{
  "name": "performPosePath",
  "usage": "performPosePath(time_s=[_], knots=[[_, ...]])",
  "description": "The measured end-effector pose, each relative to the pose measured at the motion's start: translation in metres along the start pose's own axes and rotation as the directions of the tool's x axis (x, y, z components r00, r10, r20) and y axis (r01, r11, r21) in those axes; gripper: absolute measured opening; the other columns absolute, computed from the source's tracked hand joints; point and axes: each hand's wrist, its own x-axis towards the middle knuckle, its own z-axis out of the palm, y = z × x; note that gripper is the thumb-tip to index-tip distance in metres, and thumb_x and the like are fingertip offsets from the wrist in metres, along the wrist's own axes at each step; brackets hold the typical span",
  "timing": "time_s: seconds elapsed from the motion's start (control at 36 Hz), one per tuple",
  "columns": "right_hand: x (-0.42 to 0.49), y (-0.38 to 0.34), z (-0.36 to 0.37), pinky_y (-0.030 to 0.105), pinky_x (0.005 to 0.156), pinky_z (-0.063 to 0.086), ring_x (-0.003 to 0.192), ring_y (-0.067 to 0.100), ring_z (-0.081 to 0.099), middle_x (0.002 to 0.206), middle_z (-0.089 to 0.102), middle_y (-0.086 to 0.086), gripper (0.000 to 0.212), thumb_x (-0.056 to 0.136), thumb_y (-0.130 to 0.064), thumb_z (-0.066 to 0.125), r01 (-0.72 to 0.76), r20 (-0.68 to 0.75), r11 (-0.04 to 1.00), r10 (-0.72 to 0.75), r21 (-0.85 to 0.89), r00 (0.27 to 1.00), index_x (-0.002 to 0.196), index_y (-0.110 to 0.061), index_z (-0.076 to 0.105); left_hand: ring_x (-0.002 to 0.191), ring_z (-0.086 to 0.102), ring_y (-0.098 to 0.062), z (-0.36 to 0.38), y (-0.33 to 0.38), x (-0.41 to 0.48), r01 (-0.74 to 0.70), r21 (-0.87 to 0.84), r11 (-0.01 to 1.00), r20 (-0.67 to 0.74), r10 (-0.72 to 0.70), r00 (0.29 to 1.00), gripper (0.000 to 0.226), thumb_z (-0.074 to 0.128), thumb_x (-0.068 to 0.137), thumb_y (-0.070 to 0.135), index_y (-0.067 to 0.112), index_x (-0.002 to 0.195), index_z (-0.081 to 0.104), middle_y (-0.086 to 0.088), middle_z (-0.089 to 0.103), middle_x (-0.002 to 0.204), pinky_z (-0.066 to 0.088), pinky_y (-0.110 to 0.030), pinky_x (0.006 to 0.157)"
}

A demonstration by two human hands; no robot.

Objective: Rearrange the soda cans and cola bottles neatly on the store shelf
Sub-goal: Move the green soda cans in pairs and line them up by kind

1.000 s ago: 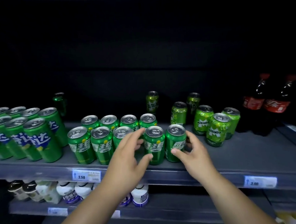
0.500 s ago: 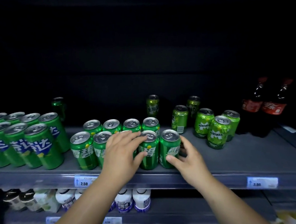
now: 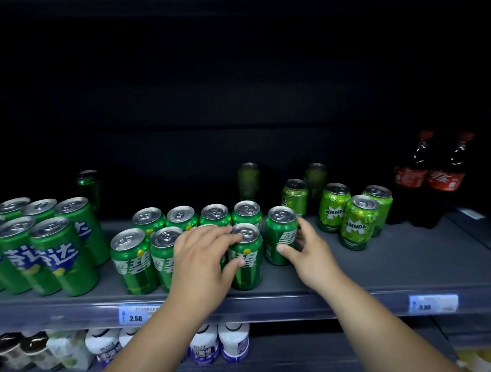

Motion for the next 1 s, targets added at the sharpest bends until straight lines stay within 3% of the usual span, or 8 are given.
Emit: performPosePath(time_s=[0.14,0.31,0.42,0.53,0.72,0.83,1.0], knots=[[0.008,-0.006,0.006,0.044,0.104,0.049,0.120,0.012,0.058,0.130,0.061,-0.007,0.068,0.078,-0.029,0.084,-0.019,-0.032,1.000,0.019,-0.009,0.999,0.133,-0.037,0.045,0.117,0.056,-0.014,-0.001,0.000,0.000,0.019,-0.003,1.000,0.033,-0.019,0.999,0.042,0.070,0.075,0.049,0.032,0.113,0.070,0.015,0.065,0.120,0.029,-0.038,0.106],[0.009,-0.012,0.014,0.039,0.093,0.052,0.110,0.014,0.059,0.127,0.057,-0.003,0.072,0.071,-0.041,0.087,-0.027,-0.133,0.998,0.018,-0.064,0.991,0.127,-0.030,0.043,0.117,0.056,-0.015,-0.001,0.001,-0.001,0.013,0.000,1.000,0.025,-0.013,1.000,0.041,0.071,0.077,0.047,0.030,0.114,0.070,0.014,0.065,0.121,0.028,-0.036,0.107],[0.005,-0.006,0.014,0.039,0.102,0.050,0.121,0.011,0.055,0.135,0.054,-0.005,0.086,0.070,-0.038,0.087,-0.012,-0.132,0.999,0.008,-0.033,0.991,0.141,-0.030,0.040,0.116,0.055,-0.015,-0.001,0.001,-0.001,-0.001,0.002,1.000,0.010,0.001,1.000,0.041,0.069,0.077,0.047,0.029,0.114,0.070,0.013,0.066,0.120,0.031,-0.039,0.107],[0.005,-0.004,0.016,0.041,0.101,0.051,0.119,0.011,0.059,0.129,0.062,-0.007,0.075,0.075,-0.031,0.086,-0.019,-0.125,0.999,0.014,-0.037,0.992,0.138,-0.029,0.046,0.116,0.055,-0.016,-0.001,0.001,-0.001,-0.010,0.002,1.000,0.010,0.010,1.000,0.041,0.069,0.077,0.046,0.028,0.114,0.070,0.011,0.066,0.120,0.034,-0.043,0.106],[0.001,-0.009,0.007,0.042,0.102,0.050,0.123,0.013,0.057,0.137,0.057,-0.005,0.083,0.071,-0.043,0.086,-0.023,-0.119,0.998,0.015,-0.063,0.993,0.141,-0.031,0.043,0.117,0.054,-0.018,-0.009,0.007,0.008,-0.039,-0.006,0.999,0.090,0.039,0.995,0.045,0.067,0.075,0.049,0.031,0.117,0.064,0.011,0.062,0.119,0.039,-0.044,0.104],[-0.010,-0.009,-0.014,0.036,0.099,0.050,0.121,0.010,0.055,0.141,0.050,-0.008,0.075,0.078,-0.036,0.083,-0.012,-0.183,0.999,0.003,-0.047,0.983,0.142,-0.028,0.045,0.121,0.050,-0.019,-0.011,0.025,0.016,-0.081,-0.058,0.995,0.079,0.086,0.993,0.047,0.063,0.077,0.047,0.031,0.122,0.060,0.010,0.058,0.124,0.039,-0.041,0.100],[-0.026,0.002,-0.062,0.037,0.094,0.053,0.109,0.008,0.060,0.127,0.058,-0.011,0.054,0.079,-0.030,0.083,0.025,-0.351,1.000,-0.019,0.013,0.936,0.126,-0.028,0.057,0.117,0.054,-0.020,0.004,0.064,0.031,-0.149,-0.155,0.977,0.044,0.158,0.986,0.051,0.065,0.076,0.041,0.028,0.124,0.058,0.007,0.058,0.126,0.046,-0.042,0.097]])
